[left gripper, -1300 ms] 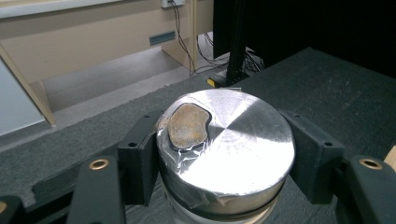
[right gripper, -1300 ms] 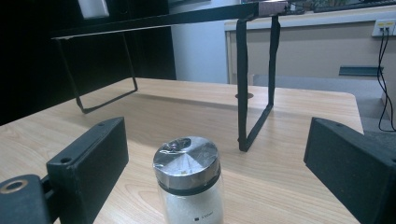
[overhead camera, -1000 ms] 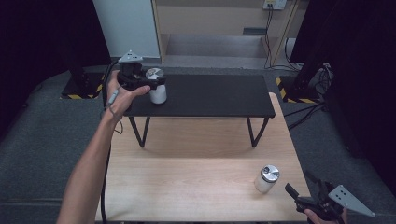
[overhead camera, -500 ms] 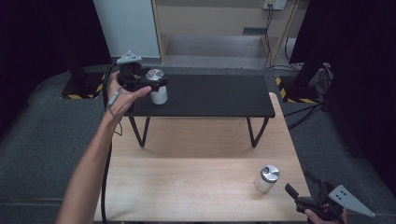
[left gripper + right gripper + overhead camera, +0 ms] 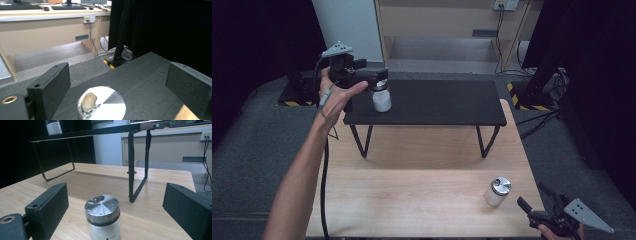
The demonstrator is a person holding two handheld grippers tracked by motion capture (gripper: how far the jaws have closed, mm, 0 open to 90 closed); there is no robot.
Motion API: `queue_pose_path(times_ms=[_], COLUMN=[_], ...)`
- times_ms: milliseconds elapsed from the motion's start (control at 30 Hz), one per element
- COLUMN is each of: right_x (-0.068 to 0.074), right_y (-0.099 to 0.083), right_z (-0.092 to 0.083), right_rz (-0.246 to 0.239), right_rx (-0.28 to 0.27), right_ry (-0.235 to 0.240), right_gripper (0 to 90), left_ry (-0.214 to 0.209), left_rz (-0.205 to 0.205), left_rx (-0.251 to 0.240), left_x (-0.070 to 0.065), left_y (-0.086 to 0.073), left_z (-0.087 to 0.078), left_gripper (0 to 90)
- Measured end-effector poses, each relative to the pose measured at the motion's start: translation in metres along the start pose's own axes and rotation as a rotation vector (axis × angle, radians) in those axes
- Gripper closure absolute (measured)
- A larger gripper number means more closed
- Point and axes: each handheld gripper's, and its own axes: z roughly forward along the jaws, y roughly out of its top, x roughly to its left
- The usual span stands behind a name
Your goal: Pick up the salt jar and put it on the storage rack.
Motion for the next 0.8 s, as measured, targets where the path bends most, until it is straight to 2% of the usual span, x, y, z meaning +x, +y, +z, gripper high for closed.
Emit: queue_pose_path(times_ms=[200, 233, 300, 367, 400, 433, 467, 500, 533, 600, 633, 800], right_x=[0.001, 0.001, 0.001, 0.001, 0.001, 0.001, 0.002, 0.002, 0.002, 0.002, 0.002, 0.003], right_y=[0.000, 0.000, 0.000, 0.000, 0.000, 0.001, 0.001, 0.001, 0.001, 0.001, 0.001, 0.001], right_z=[0.001, 0.001, 0.001, 0.001, 0.001, 0.001, 0.001, 0.001, 0.001, 0.002, 0.002, 0.001], right_rz=[-0.006, -0.006, -0.003, -0.002, -0.002, -0.004, -0.005, -0.004, -0.004, -0.006, -0.006, -0.007], right_rx=[0.001, 0.001, -0.001, -0.001, -0.001, -0.001, -0.001, 0.000, 0.001, 0.004, 0.004, 0.001], right_ry=[0.004, 0.004, 0.004, 0.004, 0.004, 0.003, 0.003, 0.004, 0.004, 0.003, 0.003, 0.003], right_gripper=[6.5, 6.5, 6.5, 6.5, 6.5, 6.5, 6.4, 6.5, 6.5, 6.5, 6.5, 6.5], left_ry=[-0.059, -0.059, -0.089, -0.149, -0.149, -0.167, -0.201, -0.201, -0.218, -0.245, -0.245, -0.310], left_rz=[0.049, 0.049, 0.054, 0.085, 0.085, 0.089, 0.102, 0.102, 0.108, 0.144, 0.144, 0.167], left_rx=[-0.034, -0.034, -0.044, -0.044, -0.044, -0.044, -0.054, -0.054, -0.052, -0.043, -0.043, -0.052], left_x=[-0.001, -0.001, 0.000, 0.002, 0.002, 0.002, 0.002, 0.002, 0.002, -0.003, -0.003, -0.007], left_y=[-0.003, -0.003, -0.005, -0.006, -0.006, -0.006, -0.008, -0.008, -0.008, -0.011, -0.011, -0.020], left_z=[-0.015, -0.015, -0.018, -0.024, -0.024, -0.026, -0.029, -0.029, -0.031, -0.035, -0.035, -0.040], left_gripper=[5.1, 5.3, 5.3, 5.2, 5.2, 5.2, 5.2, 5.2, 5.0, 4.7, 4.7, 4.6])
